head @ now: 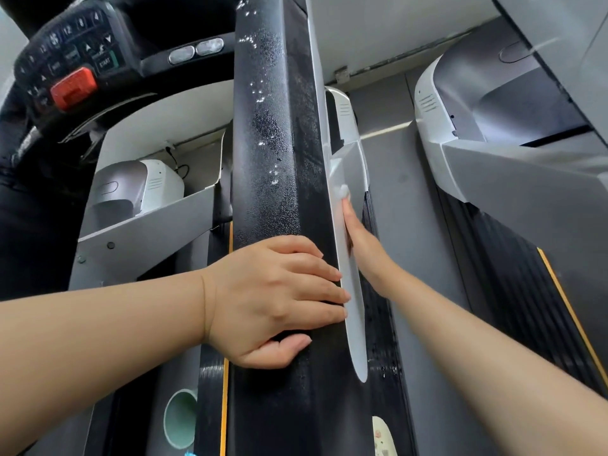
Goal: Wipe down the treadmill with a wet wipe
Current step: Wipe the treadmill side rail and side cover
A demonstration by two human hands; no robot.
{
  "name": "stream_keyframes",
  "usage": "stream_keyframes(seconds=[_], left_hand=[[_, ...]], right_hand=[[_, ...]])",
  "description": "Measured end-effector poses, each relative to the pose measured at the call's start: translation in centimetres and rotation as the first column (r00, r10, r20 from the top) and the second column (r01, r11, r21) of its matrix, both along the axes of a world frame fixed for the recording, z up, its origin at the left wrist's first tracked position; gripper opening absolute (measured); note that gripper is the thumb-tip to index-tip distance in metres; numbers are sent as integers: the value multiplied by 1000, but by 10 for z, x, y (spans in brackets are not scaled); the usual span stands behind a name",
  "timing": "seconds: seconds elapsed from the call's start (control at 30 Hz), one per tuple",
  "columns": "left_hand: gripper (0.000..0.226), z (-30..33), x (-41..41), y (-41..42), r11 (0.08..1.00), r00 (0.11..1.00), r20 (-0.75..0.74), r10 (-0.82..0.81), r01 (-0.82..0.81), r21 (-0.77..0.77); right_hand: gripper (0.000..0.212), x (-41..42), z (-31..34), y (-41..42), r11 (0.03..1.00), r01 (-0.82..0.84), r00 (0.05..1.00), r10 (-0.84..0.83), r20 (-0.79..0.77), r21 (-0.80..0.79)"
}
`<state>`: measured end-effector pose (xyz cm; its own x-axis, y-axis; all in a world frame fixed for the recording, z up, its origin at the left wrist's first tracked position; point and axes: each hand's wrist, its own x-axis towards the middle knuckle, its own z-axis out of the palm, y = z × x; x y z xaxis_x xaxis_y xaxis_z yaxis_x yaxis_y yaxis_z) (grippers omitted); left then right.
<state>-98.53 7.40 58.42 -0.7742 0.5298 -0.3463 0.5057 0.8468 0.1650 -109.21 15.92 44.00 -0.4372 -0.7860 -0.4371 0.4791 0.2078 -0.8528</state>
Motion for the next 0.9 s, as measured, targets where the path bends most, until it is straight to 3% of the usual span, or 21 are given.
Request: stream_keyframes(seconds=[0.13,0.33,0.57,0.77,0.9], left_hand=[[50,1,0,1,1000,1000,7,12,-12,12],[45,-1,0,0,1000,1000,-6,4,-4,10],[46,-1,0,0,1000,1000,3,10,-10,21],[47,-2,1,-1,1000,1000,-17,10,-10,15],[46,-2,1,-2,1000,1000,-27,1,-1,25]], right_hand=[[52,4,-4,1,976,44,997,-57,-53,-214],[56,-44,-17,-44,994,28,999,-31,25,108],[49,-24,-17,-31,996,81,996,-82,40,34],[63,-67,-33,-76,983,48,999,-50,7,178],[60,-49,-50,-63,990,52,996,-62,70,131]])
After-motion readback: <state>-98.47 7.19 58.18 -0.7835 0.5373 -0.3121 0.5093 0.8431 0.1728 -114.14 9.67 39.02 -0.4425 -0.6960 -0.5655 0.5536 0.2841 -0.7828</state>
